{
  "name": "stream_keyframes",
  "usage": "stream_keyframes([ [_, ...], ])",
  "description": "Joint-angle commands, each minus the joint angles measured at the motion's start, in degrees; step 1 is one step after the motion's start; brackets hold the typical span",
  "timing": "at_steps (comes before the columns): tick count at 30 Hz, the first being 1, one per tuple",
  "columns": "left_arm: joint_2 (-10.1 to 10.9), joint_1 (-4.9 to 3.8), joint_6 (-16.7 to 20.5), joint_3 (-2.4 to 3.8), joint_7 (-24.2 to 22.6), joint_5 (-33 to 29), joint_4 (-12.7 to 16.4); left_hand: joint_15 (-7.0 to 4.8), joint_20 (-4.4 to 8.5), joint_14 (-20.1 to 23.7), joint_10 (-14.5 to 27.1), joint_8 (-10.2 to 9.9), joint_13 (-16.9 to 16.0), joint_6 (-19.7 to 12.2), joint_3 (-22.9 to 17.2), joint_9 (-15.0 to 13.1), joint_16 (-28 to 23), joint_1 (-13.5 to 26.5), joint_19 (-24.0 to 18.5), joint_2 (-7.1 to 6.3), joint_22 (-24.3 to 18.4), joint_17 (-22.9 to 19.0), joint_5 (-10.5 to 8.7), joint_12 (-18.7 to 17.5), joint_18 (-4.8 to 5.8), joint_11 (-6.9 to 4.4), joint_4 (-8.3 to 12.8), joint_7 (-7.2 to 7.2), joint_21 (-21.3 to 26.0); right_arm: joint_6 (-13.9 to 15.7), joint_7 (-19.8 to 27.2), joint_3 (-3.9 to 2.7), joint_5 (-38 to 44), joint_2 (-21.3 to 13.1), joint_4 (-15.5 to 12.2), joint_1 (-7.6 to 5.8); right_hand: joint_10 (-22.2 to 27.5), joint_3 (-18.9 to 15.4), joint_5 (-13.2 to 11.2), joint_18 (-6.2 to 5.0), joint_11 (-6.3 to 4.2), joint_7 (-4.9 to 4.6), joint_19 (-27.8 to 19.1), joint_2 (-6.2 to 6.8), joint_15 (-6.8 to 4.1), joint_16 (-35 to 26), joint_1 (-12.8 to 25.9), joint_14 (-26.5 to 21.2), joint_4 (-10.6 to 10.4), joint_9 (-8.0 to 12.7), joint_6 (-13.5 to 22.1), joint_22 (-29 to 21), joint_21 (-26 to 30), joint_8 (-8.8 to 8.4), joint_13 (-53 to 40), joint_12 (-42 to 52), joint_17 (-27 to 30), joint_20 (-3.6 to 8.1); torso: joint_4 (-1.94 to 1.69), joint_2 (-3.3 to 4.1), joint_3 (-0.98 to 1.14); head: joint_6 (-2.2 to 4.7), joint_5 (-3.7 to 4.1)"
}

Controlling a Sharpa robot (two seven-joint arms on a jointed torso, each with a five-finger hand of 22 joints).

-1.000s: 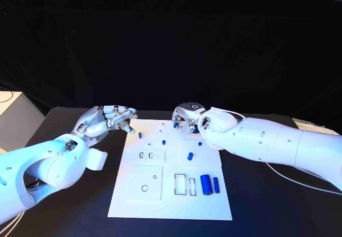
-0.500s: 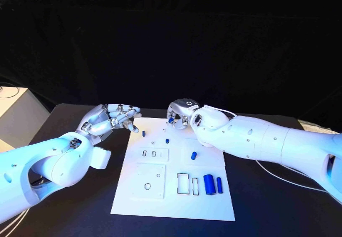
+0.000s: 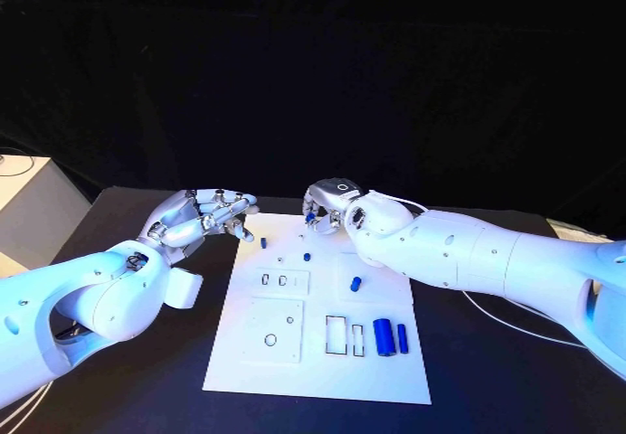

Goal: Assemble the parts on the task board

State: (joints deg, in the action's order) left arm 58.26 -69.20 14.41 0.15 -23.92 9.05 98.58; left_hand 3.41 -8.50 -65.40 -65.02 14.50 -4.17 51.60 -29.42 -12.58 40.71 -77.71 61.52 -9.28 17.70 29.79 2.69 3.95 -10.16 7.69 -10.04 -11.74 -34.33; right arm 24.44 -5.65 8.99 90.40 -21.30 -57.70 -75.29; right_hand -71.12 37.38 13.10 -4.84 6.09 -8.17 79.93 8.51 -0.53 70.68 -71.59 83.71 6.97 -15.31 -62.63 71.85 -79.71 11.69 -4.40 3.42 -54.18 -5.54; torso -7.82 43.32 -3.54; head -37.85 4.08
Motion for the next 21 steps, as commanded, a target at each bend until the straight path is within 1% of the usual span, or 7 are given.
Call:
stream_keyframes([
  [1,-0.1,-0.14,-1.0,0.05,-0.2,0.1,0.1,0.08,0.06,0.3,0.3,-0.4,0.0,0.0,-0.1,-0.1,0.2,0.6,-0.3,0.09,0.1,0.1,0.11,-0.2,0.0,0.28,0.0,-0.34,-0.1,-0.6,0.8,-0.01,0.7,0.1,0.1,0.06,-2.2,0.2,0.4,0.9,-1.99,-0.09,0.1,-0.17,-0.07,0.2,-0.9,0.0,0.3,0.0,0.1,0.1,-0.3,0.1,-0.1,0.2,0.0,0.1,-0.05,0.07,-0.02,-0.19,0.08],
  [8,-0.1,-0.18,-1.0,0.05,-0.2,0.1,0.1,0.08,0.06,0.3,0.3,-0.4,0.0,0.0,-0.1,-0.1,0.2,0.6,-0.3,0.09,0.1,0.1,0.11,-0.2,0.0,0.28,0.0,-0.34,-0.1,-1.2,1.0,0.0,0.8,0.2,-0.1,0.08,-2.1,0.2,0.4,0.89,-1.97,-0.1,0.1,-0.03,-0.05,0.2,-0.8,0.0,0.3,-0.1,0.2,0.1,-0.3,0.12,-0.1,0.2,0.0,0.09,-0.01,0.11,-0.04,-0.26,-0.16],
  [16,-0.2,-0.23,-1.0,0.05,-0.2,0.1,0.0,0.08,0.06,0.3,0.3,-0.4,0.0,0.0,-0.1,-0.1,0.2,0.6,-0.3,0.09,0.1,0.1,0.11,-0.2,0.0,0.28,0.0,-0.34,-0.1,-2.3,0.9,0.0,0.8,0.5,0.1,0.12,-2.1,0.1,0.5,0.88,-1.96,-0.11,0.1,0.08,-0.04,0.2,-0.7,0.0,0.3,-0.1,0.2,0.0,-0.3,0.14,-0.1,0.2,0.1,0.08,-0.02,0.12,-0.07,-0.36,-0.12],
  [21,-0.1,-0.28,-1.0,0.05,-0.2,0.1,0.1,0.08,0.06,0.3,0.3,-0.4,0.0,0.0,-0.1,-0.1,0.2,0.6,-0.3,0.09,0.1,0.1,0.11,-0.2,0.0,0.28,0.0,-0.34,-0.1,-2.9,0.9,0.01,0.8,0.6,0.0,0.14,-2.1,0.1,0.4,0.85,-1.92,-0.14,0.0,0.23,-0.01,0.1,-0.6,-0.1,0.3,-0.2,0.3,-0.1,-0.2,0.15,-0.1,0.2,0.3,0.05,-0.03,0.19,-0.14,-0.38,-0.07],
])
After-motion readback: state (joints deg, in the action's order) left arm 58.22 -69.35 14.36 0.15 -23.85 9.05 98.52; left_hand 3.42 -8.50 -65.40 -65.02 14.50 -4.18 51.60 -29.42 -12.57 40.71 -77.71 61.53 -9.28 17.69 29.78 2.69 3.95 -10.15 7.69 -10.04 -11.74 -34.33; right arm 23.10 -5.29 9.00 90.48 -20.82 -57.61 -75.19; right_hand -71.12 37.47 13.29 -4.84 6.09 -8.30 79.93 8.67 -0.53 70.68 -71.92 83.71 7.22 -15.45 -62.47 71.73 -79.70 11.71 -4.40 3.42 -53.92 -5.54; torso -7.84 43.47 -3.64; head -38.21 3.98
